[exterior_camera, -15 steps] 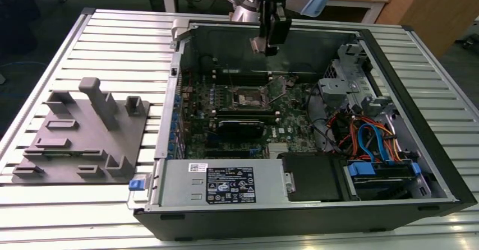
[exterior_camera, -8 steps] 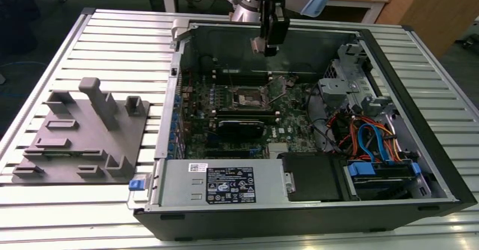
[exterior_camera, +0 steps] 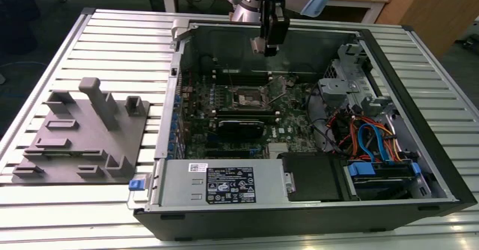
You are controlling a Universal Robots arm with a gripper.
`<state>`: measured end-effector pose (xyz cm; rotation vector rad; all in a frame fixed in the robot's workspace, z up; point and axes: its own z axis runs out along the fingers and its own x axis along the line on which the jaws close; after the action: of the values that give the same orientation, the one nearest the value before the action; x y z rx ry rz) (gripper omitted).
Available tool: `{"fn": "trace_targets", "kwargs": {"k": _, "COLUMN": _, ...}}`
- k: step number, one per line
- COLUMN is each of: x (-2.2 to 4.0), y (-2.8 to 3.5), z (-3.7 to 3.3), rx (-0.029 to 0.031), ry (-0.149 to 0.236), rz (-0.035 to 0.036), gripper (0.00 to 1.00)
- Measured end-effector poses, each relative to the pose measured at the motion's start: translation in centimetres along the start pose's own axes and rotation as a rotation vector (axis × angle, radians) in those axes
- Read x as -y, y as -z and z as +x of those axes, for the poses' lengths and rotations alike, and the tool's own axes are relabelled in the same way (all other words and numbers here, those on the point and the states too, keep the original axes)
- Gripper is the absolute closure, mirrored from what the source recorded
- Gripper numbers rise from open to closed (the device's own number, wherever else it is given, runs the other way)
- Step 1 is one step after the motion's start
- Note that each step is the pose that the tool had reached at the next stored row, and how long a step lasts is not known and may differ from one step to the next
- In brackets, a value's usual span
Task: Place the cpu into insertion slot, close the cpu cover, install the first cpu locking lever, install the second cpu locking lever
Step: 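Place the cpu into insertion slot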
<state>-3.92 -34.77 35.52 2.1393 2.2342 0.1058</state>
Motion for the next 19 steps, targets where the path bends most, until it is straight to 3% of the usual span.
{"fn": "trace_targets", "kwargs": {"k": 5, "x": 0.0, "y": -0.01, "z": 0.0, "rx": 0.0014, "ry": -0.018, "rz": -0.0003, "gripper": 0.46}}
{"fn": "trace_targets", "kwargs": {"k": 19, "x": 0.0, "y": -0.01, "z": 0.0, "rx": 0.0016, "ry": -0.02, "rz": -0.0003, "gripper": 0.46}}
